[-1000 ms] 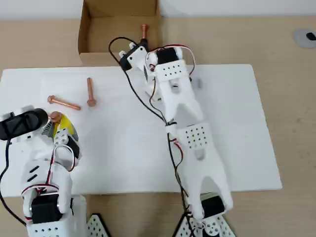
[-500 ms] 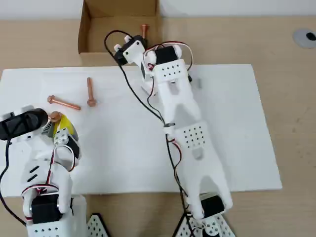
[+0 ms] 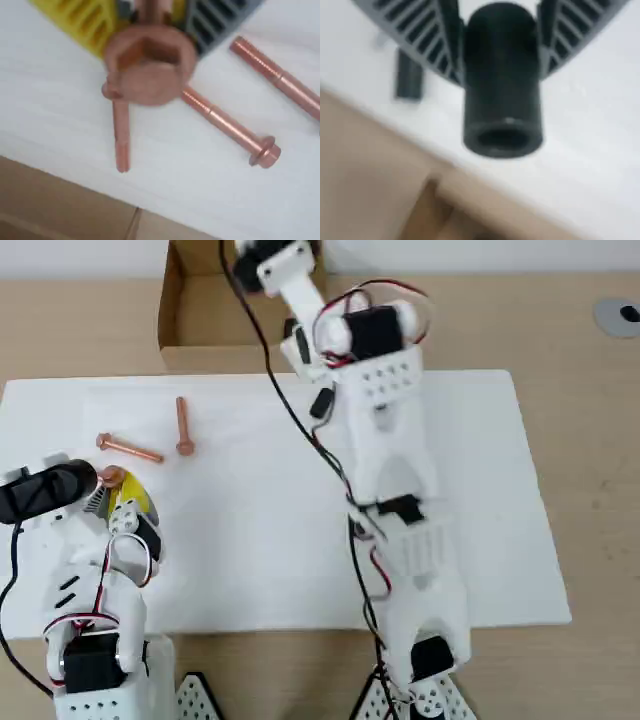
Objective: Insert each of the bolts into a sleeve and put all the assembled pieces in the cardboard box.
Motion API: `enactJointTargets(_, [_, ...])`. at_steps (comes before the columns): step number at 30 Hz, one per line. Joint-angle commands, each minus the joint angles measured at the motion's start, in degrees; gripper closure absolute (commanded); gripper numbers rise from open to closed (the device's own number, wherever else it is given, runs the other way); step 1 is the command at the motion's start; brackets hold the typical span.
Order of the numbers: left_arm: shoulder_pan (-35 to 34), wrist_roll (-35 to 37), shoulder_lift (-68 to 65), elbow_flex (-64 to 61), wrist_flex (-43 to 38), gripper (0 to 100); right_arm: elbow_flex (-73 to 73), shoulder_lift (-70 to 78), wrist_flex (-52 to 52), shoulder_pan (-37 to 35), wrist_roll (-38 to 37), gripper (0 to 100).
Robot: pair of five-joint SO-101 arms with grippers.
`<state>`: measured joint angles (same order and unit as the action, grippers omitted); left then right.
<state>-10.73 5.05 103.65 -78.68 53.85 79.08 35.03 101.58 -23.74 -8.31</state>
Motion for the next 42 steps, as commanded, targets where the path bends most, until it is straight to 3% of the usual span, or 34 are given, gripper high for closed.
enactJointTargets(1, [-0.1, -0.4, 0.7, 5.0, -1.6, 99, -1.3, -16.7, 0.9, -3.1, 0.9, 98.9])
enactJointTargets(6, [2.8, -0.5, 0.7, 7.0, -1.9, 99, -12.4, -31.0, 0.9, -3.6, 0.9, 98.9])
enactJointTargets(15, [4.7, -0.6, 0.7, 7.6, -13.6, 99, -47.9, -64.9, 0.9, -4.3, 1.1, 98.9])
enactJointTargets(21, [7.0, -3.6, 0.7, 7.6, -17.0, 99, -77.5, -88.1, -2.5, -6.8, 12.6, 98.9])
enactJointTargets(28, [16.4, -12.6, 0.7, 8.5, -16.9, 99, -115.6, -110.2, -30.6, -6.9, 14.6, 98.9])
enactJointTargets(34, [17.9, -19.9, 0.7, 9.9, -17.1, 99, -148.7, -124.1, -61.5, -7.2, 14.3, 98.9])
enactJointTargets(38, [18.1, -22.8, 0.9, 10.1, -17.1, 99, -161.4, -129.8, -76.3, -10.7, 14.3, 98.9])
enactJointTargets(42, [17.8, -22.7, 0.9, 10.1, -17.1, 99, -168.8, -133.1, -83.8, -16.4, 14.3, 98.9])
